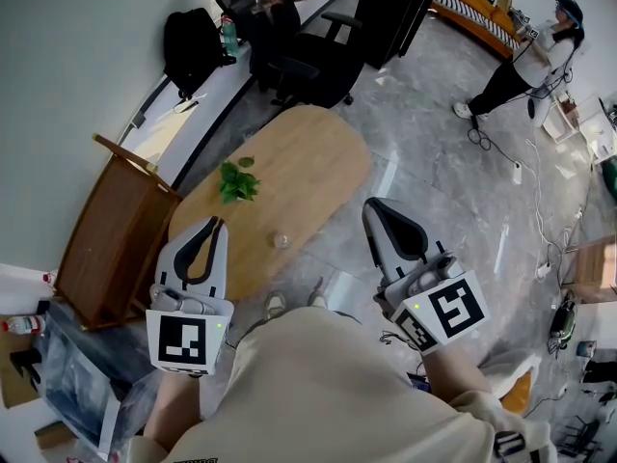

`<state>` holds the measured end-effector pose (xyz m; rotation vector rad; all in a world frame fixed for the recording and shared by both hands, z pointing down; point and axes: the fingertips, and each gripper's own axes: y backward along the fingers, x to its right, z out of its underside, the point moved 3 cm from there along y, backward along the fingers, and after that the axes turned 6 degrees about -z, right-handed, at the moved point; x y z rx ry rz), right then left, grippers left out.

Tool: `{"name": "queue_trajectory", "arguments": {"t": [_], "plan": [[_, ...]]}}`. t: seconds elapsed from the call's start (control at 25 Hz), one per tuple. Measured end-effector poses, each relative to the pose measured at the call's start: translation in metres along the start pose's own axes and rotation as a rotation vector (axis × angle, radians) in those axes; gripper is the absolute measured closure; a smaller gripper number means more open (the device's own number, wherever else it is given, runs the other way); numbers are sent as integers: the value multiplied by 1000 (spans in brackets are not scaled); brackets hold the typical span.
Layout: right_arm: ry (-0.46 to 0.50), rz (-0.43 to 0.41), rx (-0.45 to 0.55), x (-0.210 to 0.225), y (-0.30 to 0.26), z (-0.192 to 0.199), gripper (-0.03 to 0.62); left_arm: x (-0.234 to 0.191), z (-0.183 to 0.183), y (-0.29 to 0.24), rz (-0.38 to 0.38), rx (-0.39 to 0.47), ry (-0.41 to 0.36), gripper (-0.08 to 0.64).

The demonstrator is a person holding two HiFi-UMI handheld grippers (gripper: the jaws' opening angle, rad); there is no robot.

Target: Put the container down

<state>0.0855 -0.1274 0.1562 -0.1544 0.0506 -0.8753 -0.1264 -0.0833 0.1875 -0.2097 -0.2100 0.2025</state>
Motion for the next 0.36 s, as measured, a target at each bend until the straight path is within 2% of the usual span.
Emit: {"name": "queue_trajectory", "arguments": {"t": [0.2, 0.36], "plan": [[4, 3, -2, 0, 0, 1, 597, 0, -2, -1, -1, 3, 1, 541], [42, 18, -1, -1, 0, 0, 596, -3, 1, -2, -6, 0, -2, 541]]}}
